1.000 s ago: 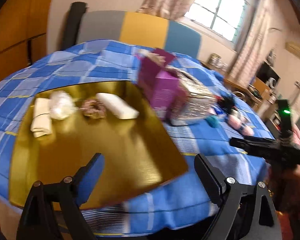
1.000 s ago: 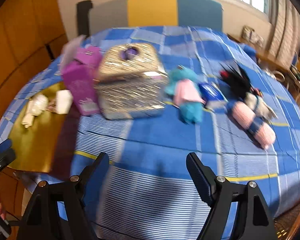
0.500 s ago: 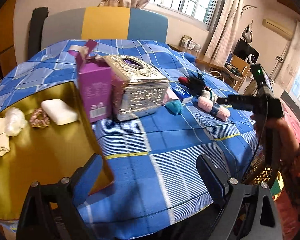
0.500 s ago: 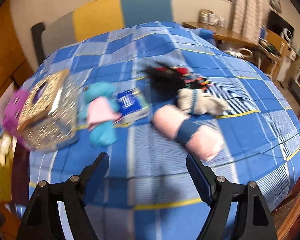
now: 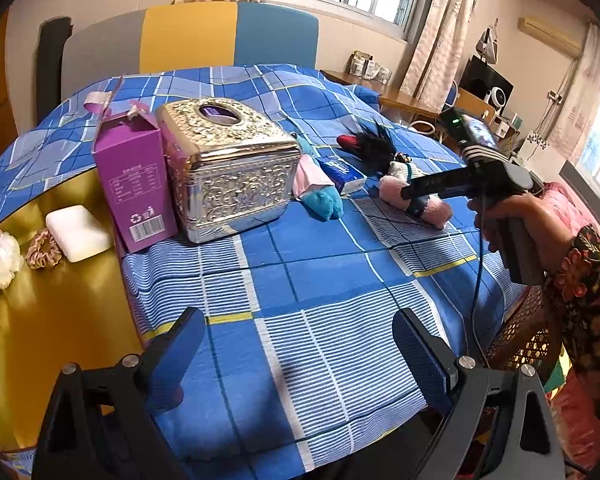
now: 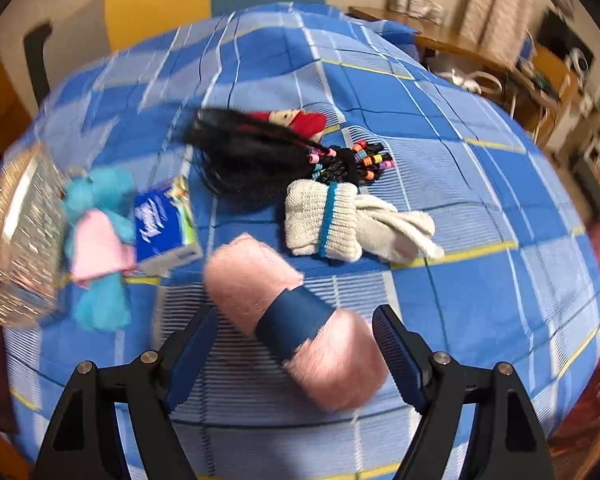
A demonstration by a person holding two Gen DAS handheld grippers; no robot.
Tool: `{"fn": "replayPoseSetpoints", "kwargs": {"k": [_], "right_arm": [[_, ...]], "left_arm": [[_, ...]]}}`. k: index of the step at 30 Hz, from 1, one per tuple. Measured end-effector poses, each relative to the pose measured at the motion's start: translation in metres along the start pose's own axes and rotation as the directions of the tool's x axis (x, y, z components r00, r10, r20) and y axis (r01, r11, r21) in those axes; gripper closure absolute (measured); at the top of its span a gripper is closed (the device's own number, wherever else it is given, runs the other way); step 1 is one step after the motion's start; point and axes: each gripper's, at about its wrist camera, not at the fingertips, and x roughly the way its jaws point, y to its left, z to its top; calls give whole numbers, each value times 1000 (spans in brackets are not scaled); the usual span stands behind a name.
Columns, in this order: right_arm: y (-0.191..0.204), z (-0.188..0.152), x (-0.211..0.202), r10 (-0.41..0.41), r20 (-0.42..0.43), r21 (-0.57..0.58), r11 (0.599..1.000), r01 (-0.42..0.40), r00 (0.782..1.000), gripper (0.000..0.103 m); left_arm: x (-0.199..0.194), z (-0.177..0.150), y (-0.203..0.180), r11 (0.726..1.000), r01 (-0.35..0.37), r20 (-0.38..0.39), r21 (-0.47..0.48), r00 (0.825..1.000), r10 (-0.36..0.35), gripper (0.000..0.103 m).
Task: Organize soft objects
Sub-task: 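Move both tools back to the bed and grasp the pink towel roll with the right gripper, then grasp the blue Tempo tissue pack with the left gripper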
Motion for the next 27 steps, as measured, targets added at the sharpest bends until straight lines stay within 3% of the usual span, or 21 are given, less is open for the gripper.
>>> {"fn": "replayPoseSetpoints", "kwargs": {"k": [2,6,14,18,23,27], "right_arm": [[4,0,11,-36,-21,-43,998,35,999,26],[0,-4,19,-13,-45,-37,999,11,999,29],[0,-7,12,4,-16,-27,1000,-4,1000,51],[-10,-6,4,94,13,54,994,-94,996,52],[-29,-4,-5,214,73,164,961,-224,974,52],[-40,-3,-4,217,77,226,947,-229,973,52]], "left_arm": [[4,3,-4,1000,-1,-1,6,1000,1,8],[14,6,-13,1000,5,-16,20,1000,-5,8],[34,22,-34,999,24,-27,38,999,-23,8],[48,36,-46,999,27,-43,36,999,-25,8],[70,63,-63,999,18,-50,40,999,-16,8],[96,92,-77,1000,-18,-58,23,998,19,8]]}}
